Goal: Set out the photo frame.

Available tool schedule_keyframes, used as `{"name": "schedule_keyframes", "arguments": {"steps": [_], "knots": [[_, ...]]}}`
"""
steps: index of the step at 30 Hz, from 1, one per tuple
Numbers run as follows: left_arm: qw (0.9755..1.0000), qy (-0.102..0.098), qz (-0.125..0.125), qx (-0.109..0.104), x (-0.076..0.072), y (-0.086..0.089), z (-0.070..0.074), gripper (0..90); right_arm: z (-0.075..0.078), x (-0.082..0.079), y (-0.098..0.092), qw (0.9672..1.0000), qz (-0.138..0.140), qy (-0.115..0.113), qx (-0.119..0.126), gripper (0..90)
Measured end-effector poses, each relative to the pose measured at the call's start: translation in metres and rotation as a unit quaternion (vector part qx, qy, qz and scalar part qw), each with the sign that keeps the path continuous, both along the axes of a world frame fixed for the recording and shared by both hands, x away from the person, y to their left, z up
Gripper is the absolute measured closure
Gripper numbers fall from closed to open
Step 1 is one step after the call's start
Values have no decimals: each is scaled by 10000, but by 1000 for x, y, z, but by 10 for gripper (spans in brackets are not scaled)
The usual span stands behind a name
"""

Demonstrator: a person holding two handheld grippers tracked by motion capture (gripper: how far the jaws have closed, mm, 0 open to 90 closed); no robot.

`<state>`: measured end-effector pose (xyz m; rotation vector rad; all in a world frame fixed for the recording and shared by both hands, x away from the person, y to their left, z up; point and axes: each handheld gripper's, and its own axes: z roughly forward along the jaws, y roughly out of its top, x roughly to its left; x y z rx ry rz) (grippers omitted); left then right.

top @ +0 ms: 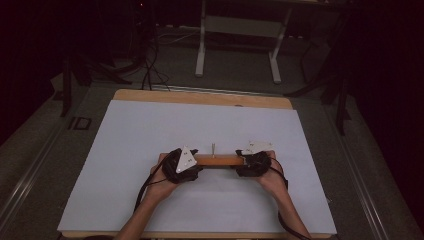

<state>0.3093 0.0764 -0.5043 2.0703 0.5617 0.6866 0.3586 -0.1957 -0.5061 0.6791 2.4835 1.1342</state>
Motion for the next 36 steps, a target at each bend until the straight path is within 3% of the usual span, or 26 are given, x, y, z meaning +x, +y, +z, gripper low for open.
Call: {"name": "schedule_keyframes", "arguments": {"steps": [17, 28, 36], "knots": [[9998, 150, -10, -106, 7, 3, 3, 464, 2, 4, 1, 9998, 99, 129, 100, 450], [9986, 442, 152, -243, 16, 10, -3, 448, 3, 7, -1, 9992, 83, 303, 257, 452], [9978, 530, 181, -347, 22, 15, -7, 453, 4, 9, -1, 9988, 48, 379, 310, 455]]}}
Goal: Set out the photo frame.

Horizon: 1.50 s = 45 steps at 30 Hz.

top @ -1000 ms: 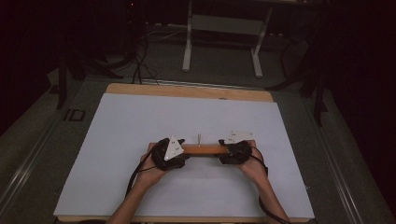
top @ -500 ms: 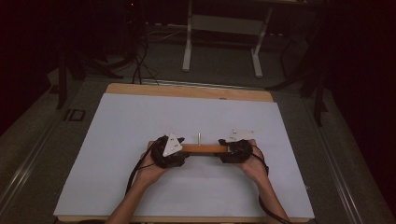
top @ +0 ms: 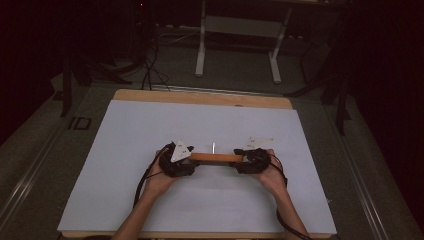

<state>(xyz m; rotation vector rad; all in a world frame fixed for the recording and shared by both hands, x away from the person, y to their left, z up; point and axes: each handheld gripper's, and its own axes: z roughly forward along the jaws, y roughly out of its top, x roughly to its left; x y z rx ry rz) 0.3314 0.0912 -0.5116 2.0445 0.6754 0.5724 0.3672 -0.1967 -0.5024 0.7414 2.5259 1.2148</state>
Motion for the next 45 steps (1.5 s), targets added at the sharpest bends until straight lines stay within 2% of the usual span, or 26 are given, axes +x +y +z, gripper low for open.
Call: {"name": "schedule_keyframes", "arguments": {"steps": [11, 20, 28, 37, 45], "knots": [[9999, 97, 7, -89, 7, 4, -5, 465, 0, 3, -1, 9999, 7, 79, 108, 461], [9999, 107, -54, -23, 11, 6, -3, 489, 0, 6, -3, 9997, -3, 145, 198, 465], [9999, 118, -7, -110, 15, 6, -4, 499, 0, 10, -5, 9992, -35, 203, 343, 473], [9998, 87, 111, -169, 20, 6, -5, 517, -3, 16, -7, 9986, -131, 110, 506, 485], [9999, -21, 135, -26, 19, 5, -5, 530, -7, 14, -6, 9981, -205, -97, 569, 493]]}}
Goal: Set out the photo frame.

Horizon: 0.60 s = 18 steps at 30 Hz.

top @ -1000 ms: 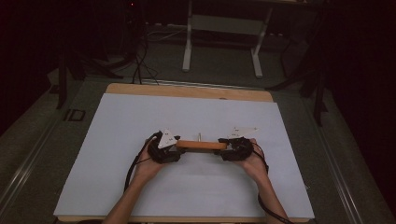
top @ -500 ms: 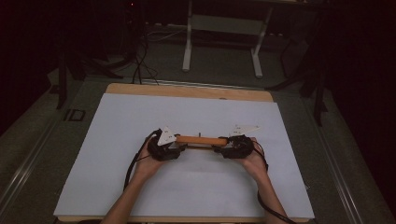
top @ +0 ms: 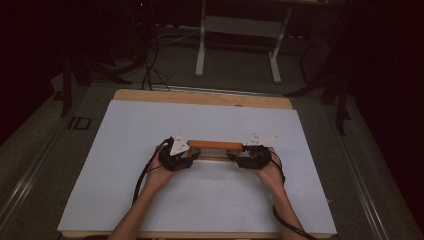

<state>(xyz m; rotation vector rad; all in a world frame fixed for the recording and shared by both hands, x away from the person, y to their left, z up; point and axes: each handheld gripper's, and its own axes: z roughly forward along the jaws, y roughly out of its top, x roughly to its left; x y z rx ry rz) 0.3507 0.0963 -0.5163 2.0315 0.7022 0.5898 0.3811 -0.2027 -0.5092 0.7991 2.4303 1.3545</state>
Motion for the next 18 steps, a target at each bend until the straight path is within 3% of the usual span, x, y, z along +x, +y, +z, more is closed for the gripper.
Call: {"name": "schedule_keyframes", "arguments": {"steps": [11, 18], "knots": [[9999, -39, -30, 98, -1, 1, 2, 533, -1, -1, -1, 10000, 48, -49, 58, 506], [10000, -39, -48, 54, -2, 2, 5, 534, 2, -3, -1, 9999, 54, -69, 117, 508]]}}
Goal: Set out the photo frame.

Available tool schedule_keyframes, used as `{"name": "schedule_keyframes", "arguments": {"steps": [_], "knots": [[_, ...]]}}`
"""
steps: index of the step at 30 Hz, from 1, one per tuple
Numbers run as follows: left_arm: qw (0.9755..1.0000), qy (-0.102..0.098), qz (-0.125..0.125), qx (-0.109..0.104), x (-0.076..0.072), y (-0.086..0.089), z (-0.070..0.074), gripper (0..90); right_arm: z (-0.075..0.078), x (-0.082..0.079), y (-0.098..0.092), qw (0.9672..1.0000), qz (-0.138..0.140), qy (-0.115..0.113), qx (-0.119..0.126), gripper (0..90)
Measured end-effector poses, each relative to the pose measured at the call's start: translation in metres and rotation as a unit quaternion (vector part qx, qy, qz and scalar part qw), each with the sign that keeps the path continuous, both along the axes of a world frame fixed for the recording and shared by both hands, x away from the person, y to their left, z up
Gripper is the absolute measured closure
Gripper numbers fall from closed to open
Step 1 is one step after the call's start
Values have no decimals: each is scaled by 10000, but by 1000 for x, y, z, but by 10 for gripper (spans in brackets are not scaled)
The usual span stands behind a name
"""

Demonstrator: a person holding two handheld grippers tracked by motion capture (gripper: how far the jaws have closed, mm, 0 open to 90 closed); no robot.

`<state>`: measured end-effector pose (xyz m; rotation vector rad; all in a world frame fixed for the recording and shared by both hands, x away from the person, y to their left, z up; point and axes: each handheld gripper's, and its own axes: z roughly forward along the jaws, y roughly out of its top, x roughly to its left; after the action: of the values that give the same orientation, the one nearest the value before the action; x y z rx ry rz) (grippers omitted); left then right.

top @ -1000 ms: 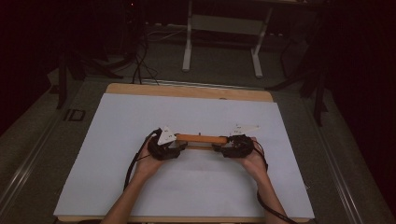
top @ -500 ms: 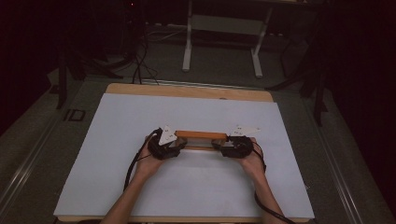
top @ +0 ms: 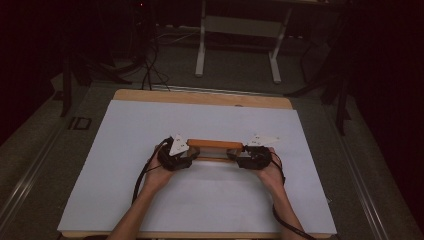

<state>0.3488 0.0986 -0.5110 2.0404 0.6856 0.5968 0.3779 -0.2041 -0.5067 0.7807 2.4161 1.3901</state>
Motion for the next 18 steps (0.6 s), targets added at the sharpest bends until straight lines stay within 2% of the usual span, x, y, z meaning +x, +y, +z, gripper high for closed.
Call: {"name": "schedule_keyframes", "arguments": {"steps": [18], "knots": [[9999, 84, -74, -49, -4, 3, 15, 534, 12, -7, 0, 9999, 22, -52, 116, 515]]}}
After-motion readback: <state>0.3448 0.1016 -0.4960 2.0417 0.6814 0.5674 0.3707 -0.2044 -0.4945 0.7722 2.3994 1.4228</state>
